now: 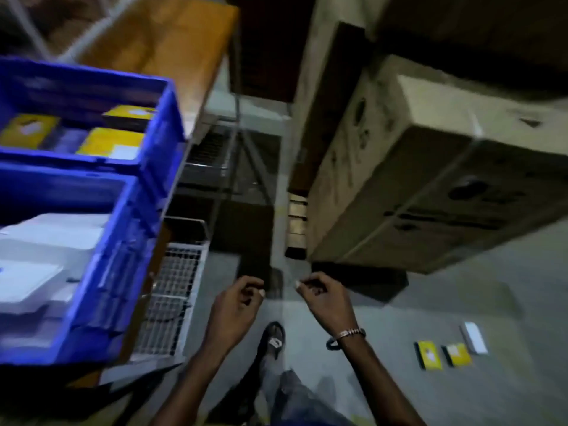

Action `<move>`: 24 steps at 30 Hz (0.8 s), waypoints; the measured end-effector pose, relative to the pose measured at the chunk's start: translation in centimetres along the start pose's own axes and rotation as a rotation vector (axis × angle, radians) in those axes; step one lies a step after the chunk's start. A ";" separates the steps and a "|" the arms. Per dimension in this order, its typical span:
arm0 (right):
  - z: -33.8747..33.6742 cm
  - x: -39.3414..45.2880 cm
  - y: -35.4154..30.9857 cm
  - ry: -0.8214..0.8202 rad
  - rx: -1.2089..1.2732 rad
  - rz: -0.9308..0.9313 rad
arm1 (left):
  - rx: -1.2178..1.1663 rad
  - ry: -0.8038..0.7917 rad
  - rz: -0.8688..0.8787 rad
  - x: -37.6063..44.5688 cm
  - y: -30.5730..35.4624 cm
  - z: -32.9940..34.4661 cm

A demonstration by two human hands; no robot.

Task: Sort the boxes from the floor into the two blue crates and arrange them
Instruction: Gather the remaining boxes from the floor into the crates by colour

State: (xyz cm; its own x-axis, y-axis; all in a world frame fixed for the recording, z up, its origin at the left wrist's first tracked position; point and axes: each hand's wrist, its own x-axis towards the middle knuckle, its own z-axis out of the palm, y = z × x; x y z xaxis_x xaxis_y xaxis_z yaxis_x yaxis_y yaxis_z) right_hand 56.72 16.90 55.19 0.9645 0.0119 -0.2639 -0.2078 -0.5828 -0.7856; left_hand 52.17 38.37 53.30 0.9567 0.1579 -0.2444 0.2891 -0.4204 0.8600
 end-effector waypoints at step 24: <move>-30.4 -27.4 37.4 0.424 0.333 0.595 | 0.294 -0.779 0.058 -15.0 11.0 45.4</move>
State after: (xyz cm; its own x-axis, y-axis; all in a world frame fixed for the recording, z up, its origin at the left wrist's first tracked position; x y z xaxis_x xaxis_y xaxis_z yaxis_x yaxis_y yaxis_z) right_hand 27.51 -29.87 50.06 0.6425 -0.5735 -0.5082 -0.6797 -0.1202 -0.7236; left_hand 42.47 -9.15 46.12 0.6880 -0.4892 -0.5360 0.1317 -0.6421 0.7552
